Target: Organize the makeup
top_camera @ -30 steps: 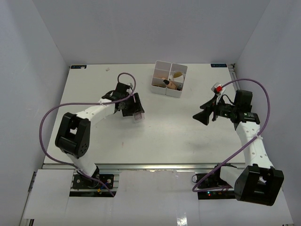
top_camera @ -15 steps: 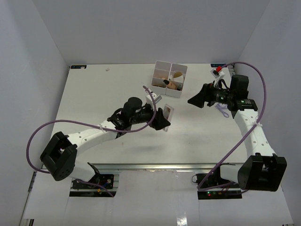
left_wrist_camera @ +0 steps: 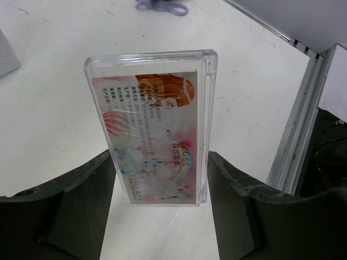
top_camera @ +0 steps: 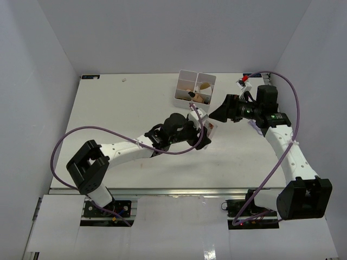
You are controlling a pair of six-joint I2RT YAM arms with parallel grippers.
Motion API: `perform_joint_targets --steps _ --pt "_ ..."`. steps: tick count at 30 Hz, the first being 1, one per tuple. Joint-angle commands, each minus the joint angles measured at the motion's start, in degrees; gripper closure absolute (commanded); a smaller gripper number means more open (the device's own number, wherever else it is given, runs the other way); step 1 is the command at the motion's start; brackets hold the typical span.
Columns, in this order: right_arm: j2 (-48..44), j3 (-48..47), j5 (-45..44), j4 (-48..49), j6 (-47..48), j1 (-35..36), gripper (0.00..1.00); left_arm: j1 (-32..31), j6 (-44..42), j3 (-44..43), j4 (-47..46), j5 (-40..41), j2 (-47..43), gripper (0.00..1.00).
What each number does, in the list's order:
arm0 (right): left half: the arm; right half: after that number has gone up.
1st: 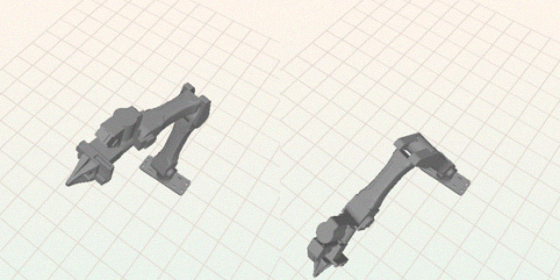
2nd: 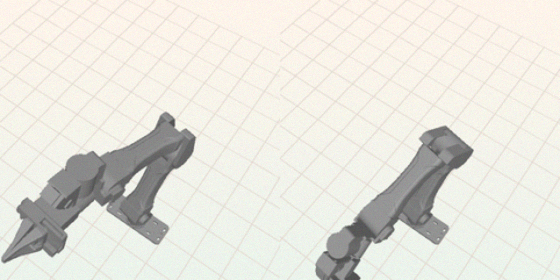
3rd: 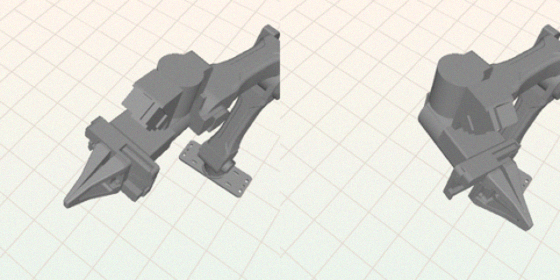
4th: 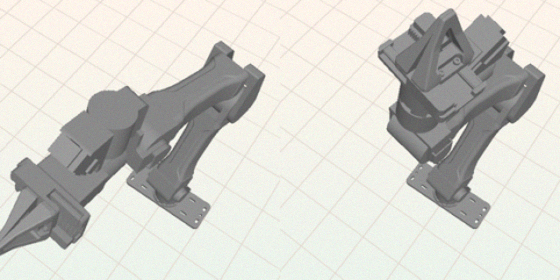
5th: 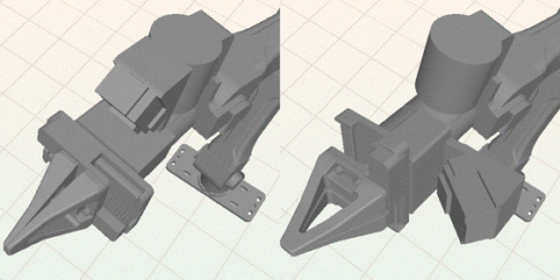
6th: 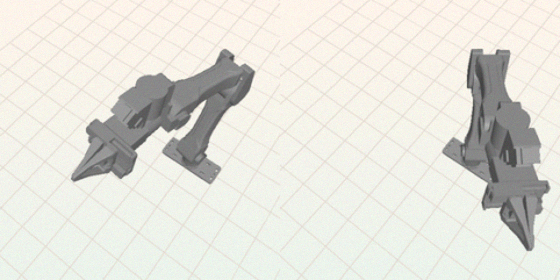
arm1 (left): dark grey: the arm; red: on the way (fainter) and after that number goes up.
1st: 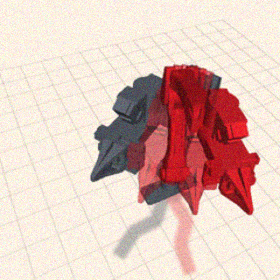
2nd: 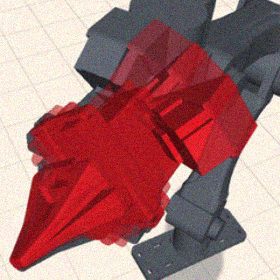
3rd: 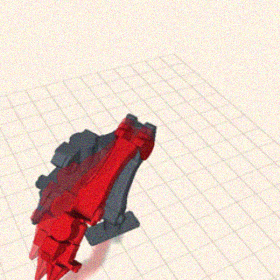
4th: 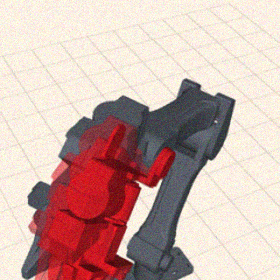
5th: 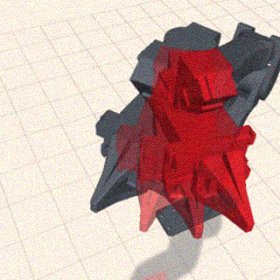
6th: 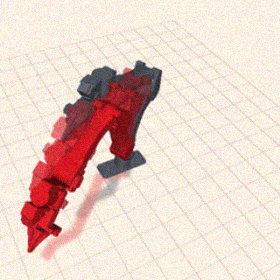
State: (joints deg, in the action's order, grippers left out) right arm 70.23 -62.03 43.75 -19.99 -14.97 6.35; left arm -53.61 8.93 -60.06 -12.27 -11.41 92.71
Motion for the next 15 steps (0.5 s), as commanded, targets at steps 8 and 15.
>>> perform_joint_targets --steps 8,15 --pt "-1.8 2.9 -4.9 -1.3 1.3 3.3 0.25 -1.4 -3.0 -6.7 0.8 2.9 1.6 1.0" --pt "-3.0 3.0 -9.4 -1.5 3.5 3.8 0.49 -1.5 -3.6 -7.6 1.8 4.4 2.4 0.98"
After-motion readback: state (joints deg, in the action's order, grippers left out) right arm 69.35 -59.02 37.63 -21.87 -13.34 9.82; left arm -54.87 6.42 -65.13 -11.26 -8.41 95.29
